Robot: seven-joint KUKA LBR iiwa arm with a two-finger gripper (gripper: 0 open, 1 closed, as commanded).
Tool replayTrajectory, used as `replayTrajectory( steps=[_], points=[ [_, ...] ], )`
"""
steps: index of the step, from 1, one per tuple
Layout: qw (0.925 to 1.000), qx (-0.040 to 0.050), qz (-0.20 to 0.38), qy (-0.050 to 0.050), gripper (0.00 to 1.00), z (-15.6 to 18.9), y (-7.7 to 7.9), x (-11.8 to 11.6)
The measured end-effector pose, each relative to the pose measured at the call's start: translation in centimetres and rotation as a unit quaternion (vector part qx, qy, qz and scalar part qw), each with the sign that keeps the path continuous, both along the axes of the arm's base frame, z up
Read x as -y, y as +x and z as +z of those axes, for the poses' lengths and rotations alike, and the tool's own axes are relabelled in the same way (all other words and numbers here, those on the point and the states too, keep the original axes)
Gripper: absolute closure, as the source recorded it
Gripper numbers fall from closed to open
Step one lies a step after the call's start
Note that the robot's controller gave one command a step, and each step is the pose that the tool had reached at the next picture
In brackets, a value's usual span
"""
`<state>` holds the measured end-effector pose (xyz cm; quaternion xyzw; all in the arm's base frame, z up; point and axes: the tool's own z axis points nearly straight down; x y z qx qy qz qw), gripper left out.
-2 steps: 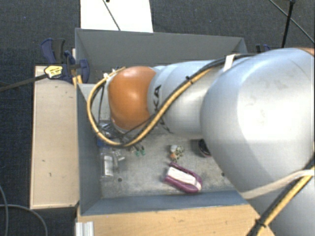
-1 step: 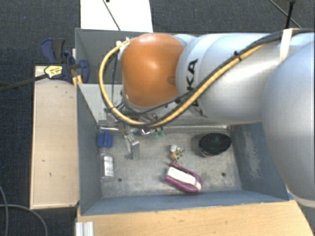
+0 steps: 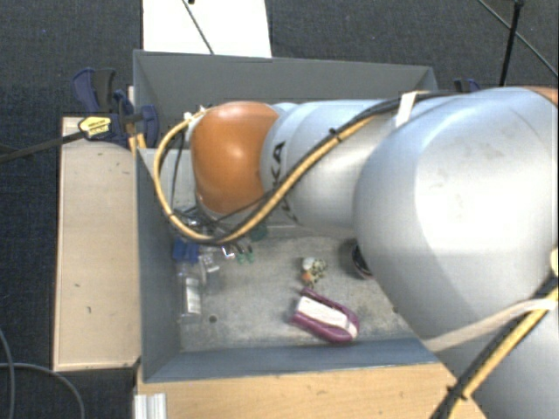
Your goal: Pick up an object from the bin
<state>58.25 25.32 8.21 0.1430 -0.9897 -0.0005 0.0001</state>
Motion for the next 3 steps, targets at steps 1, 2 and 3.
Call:
replayTrajectory(
  steps=[1,2,3],
  points=[
    [1.0000,0.0061,-0.001,0.001,1.00,0.84,0.39,0.03],
    [1.0000,0.0021,-0.001,0.001,0.00,0.45,0.11,-0.02],
    [1.0000,0.0026,-0.002,0.000,1.00,0.50,0.15,0.03]
  ],
)
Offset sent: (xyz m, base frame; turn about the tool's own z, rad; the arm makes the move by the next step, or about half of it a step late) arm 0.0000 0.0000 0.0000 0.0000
